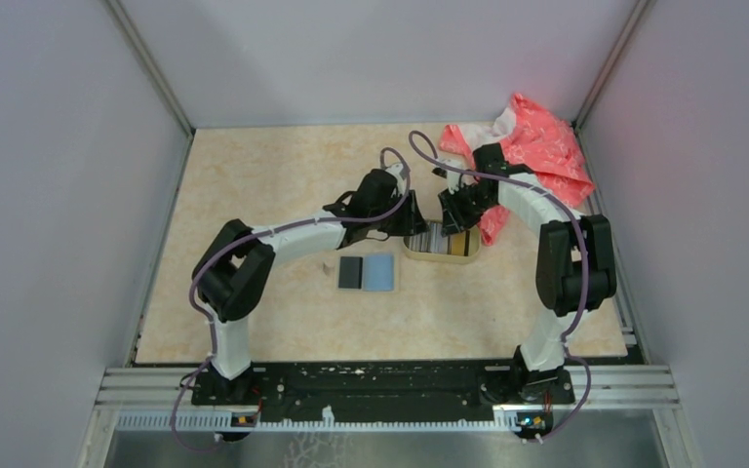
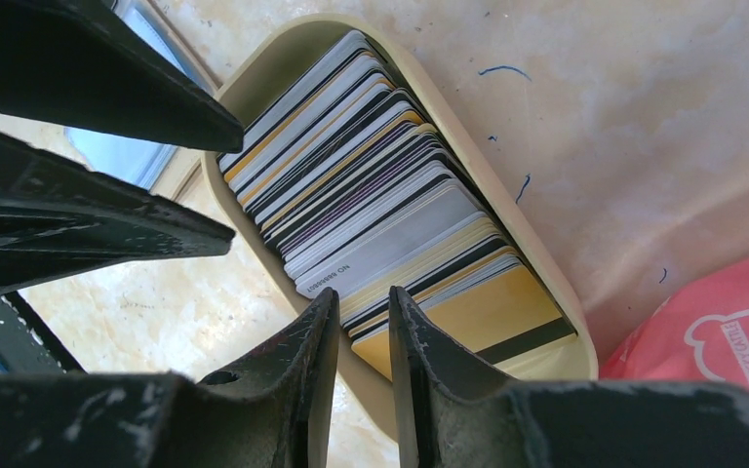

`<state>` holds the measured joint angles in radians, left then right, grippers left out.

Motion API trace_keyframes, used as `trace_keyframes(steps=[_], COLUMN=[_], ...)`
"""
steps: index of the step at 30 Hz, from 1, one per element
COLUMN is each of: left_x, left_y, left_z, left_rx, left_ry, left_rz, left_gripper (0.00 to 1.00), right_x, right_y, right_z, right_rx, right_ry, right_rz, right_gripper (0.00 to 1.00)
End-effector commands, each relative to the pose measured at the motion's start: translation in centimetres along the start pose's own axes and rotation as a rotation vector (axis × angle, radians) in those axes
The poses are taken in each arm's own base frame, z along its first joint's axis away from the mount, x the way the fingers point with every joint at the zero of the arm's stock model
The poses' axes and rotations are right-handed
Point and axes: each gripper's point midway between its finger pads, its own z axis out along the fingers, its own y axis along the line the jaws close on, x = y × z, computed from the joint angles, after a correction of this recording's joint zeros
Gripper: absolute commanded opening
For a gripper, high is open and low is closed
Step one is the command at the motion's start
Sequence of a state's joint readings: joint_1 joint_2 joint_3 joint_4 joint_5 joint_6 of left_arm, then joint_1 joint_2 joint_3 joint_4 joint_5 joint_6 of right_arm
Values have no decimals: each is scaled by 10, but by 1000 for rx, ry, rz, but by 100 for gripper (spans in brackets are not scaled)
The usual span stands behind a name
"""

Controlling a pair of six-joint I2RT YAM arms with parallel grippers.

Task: Put the credit cards into the card holder
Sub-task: Pick up the credit card from the storage box.

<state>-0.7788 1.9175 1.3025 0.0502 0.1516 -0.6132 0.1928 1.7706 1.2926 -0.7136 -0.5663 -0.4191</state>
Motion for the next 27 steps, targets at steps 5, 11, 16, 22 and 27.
trace_keyframes(steps=[5,11,16,22,27], left_x=[3,8,4,10,11], left_y=[16,28,34,37,40], left_z=[12,15,18,25,27], left_rx=[-89,-155,-192,-198,-225], left_ry=[44,65,61,87,87], left_rz=[21,11,25,20,23], left_gripper=[47,54,57,61,63], right_x=[-17,-16,-16,-15,-14], right_y=[-6,-4,-4,-5,-4], right_z=[-5,-5,-4,-3,-2], right_rx=[5,-1,-3,-7,-13], right_ry=[-39,-38,-35,-34,-33], right_rz=[-28,-27,-27,-26,-25], right_gripper=[25,25,25,25,25])
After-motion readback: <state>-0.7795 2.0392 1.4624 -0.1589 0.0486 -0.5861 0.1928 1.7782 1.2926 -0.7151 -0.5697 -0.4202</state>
